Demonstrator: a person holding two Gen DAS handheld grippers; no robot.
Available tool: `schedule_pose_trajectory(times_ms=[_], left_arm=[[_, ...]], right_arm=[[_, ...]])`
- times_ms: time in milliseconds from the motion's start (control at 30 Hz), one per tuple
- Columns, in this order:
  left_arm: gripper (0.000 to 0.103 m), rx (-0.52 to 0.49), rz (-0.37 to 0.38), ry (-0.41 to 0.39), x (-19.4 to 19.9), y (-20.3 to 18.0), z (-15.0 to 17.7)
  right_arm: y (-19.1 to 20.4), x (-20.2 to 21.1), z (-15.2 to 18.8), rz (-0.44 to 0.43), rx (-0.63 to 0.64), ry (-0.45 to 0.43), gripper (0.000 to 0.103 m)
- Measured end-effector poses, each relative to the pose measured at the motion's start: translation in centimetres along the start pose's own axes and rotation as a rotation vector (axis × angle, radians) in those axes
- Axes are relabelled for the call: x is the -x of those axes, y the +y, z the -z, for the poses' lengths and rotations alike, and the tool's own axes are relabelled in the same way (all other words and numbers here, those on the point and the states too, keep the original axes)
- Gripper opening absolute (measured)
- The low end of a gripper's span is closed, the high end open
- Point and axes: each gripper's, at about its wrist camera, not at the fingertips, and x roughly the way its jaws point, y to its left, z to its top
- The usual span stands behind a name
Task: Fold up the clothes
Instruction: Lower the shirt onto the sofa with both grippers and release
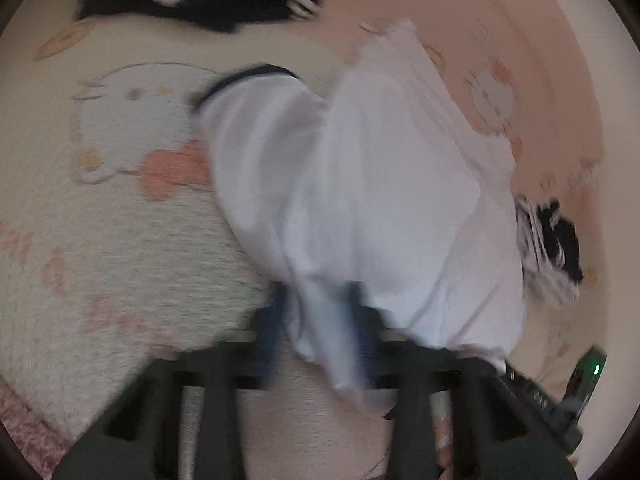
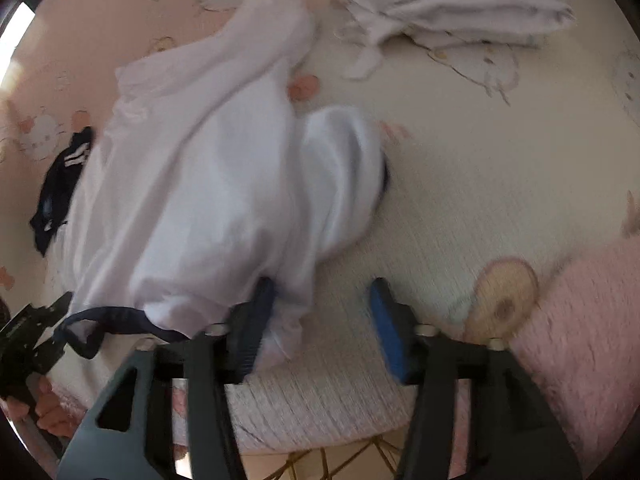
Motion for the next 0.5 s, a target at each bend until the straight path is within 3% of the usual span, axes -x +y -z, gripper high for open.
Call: schedule_pose_trajectory(times_ms=[33,100,167,233,300,400,467,500], left_arm=[[0.008,-0.022,-0.024,-0.011,0.2,-0.1,-0.2],[0.007,-0.064,-0.079,-0.078,1.6,-0.2,-0.6],[0.007,-0.097,-0.130,-0.173,3.9,-0.2,-1.3],[0.007,-0.115,-0.171,-0.182,4.5,0.3,-1.9],[0.010,-0.130,-0.210,-0.174,4.9,0.9,-2.3],[0.010,-0.056,-0.188,-0.128,4.7,2.1,-2.1],[0.013,-0.040,-0.199,-0.166,5.9,2.0,-1.5],[0.013,-0.054,-0.164,-0.172,6.3,1.5,-1.1]], right_arm=[[-0.1,-0.2,-0.1,-0.027,0.008,0.006,0.007],[0.0,0.2,-0.3,0.009,0.034,-0.019,0.005],[0.7,1.9,0.1,0.119,0.099,-0.085,0.004],[1.5,3.8,-0.2,0.247,0.172,-0.150,0.004],[1.7,4.1,-0.7,0.216,0.166,-0.152,0.004],[1.9,4.1,-1.4,0.124,0.133,-0.137,0.006],[2.1,4.1,-1.8,0.062,0.112,-0.127,0.016],[2.5,4.0,-1.7,0.016,0.104,-0.101,0.026]])
